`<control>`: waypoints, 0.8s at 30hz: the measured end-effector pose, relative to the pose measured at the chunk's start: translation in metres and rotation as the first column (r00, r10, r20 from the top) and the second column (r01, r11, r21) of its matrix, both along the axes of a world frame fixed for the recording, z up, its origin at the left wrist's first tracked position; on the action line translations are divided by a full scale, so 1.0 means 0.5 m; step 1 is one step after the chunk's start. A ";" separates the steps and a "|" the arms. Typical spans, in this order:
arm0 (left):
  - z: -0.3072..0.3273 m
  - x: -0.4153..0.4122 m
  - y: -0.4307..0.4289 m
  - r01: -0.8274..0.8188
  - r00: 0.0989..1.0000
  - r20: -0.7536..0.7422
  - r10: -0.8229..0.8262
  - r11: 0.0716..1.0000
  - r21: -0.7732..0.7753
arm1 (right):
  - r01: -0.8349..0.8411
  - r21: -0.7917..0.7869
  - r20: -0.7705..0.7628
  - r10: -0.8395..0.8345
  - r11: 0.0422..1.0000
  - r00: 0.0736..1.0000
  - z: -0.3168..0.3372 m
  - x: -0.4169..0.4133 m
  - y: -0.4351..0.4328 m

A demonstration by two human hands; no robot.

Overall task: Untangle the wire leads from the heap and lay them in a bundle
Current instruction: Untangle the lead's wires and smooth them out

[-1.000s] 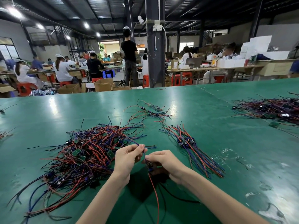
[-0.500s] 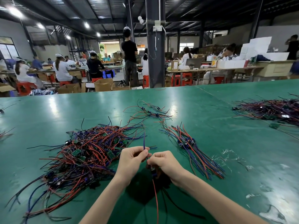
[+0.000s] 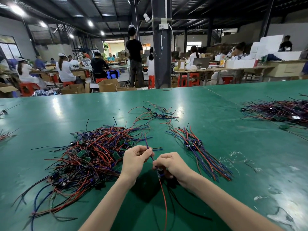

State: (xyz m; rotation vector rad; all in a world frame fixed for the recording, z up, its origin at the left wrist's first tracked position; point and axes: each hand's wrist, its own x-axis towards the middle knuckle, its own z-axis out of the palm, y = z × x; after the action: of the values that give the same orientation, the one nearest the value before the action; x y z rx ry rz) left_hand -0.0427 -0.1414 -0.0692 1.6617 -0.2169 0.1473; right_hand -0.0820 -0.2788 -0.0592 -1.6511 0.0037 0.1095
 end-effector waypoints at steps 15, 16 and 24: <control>-0.015 0.066 -0.027 -0.073 0.997 -0.011 0.074 0.996 0.044 | 0.068 0.024 0.006 -0.068 0.997 0.998 -0.002 0.020 -0.021; -0.019 0.070 -0.030 -0.073 0.997 0.008 0.073 0.992 0.104 | 0.078 0.014 0.007 -0.078 0.997 0.997 -0.003 0.022 -0.022; -0.015 0.082 -0.061 -0.162 0.967 0.243 0.081 0.928 0.336 | 0.145 0.087 -0.039 -0.142 0.986 0.989 -0.002 0.032 -0.032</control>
State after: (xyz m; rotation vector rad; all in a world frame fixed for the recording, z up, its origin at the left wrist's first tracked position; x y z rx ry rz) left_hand -0.0016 -0.1720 -0.0766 2.0202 -0.3262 0.4139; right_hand -0.0658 -0.2950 -0.0604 -1.5541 0.1412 0.0264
